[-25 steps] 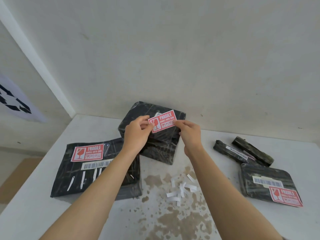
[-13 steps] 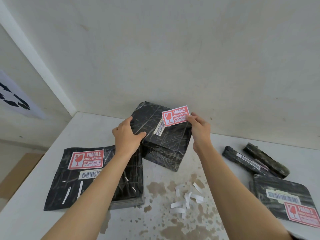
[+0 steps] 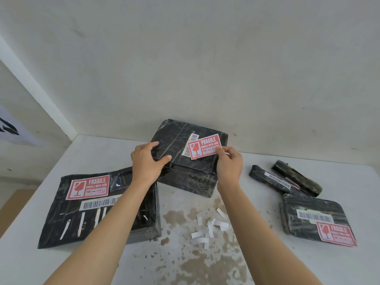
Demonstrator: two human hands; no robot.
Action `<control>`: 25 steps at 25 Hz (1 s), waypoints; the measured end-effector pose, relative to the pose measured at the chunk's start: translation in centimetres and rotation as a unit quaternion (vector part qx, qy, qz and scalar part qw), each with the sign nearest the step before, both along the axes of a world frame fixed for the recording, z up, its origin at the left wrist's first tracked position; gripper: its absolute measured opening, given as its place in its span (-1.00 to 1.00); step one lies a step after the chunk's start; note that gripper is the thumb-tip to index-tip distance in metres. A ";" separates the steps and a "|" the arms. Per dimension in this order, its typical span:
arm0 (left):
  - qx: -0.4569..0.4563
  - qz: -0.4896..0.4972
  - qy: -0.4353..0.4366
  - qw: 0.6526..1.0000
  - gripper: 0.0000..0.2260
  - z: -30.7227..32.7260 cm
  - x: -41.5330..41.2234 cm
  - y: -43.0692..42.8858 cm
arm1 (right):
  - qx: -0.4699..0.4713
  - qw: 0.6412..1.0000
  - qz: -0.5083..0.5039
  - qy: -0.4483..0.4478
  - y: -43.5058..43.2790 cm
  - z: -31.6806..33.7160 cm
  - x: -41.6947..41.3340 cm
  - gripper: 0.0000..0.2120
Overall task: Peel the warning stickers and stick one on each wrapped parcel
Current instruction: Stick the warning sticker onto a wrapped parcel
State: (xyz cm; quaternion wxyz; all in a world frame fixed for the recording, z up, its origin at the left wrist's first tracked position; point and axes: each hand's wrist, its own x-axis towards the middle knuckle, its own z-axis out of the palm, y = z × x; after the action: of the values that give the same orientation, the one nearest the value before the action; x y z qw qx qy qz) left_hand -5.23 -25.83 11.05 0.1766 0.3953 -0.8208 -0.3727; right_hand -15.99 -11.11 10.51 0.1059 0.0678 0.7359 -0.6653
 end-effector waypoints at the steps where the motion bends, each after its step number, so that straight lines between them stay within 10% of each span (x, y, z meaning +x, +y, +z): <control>1: -0.006 -0.008 -0.003 1.000 -0.49 0.0 0.0 0.8 | 0.031 0.999 -0.030 0.013 0.4 0.3 0.2 -0.84; 8: -0.073 -0.070 -0.067 0.993 -0.40 0.3 -1.1 4.9 | 0.074 0.992 -0.102 0.026 3.1 1.5 1.2 -0.89; 15: -0.159 -0.107 0.002 0.981 -0.80 0.4 -1.3 4.7 | -0.031 0.996 -0.087 0.016 4.1 1.7 0.8 -0.88; 20: -0.112 -0.187 -0.168 0.962 -0.32 -0.6 -3.6 1.6 | -0.056 0.994 -0.098 0.010 4.2 1.3 0.4 -0.86; 25: -0.125 -0.150 -0.176 0.965 -0.30 0.2 -1.7 2.0 | -0.054 0.996 -0.064 0.008 3.1 0.9 0.7 -0.78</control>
State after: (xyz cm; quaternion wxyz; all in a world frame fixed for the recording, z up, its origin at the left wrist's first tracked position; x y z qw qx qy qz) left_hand -6.97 -23.80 11.29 0.0197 0.3020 -0.9289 -0.2134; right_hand -15.27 -7.96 11.43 0.0605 0.1033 0.6937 -0.7103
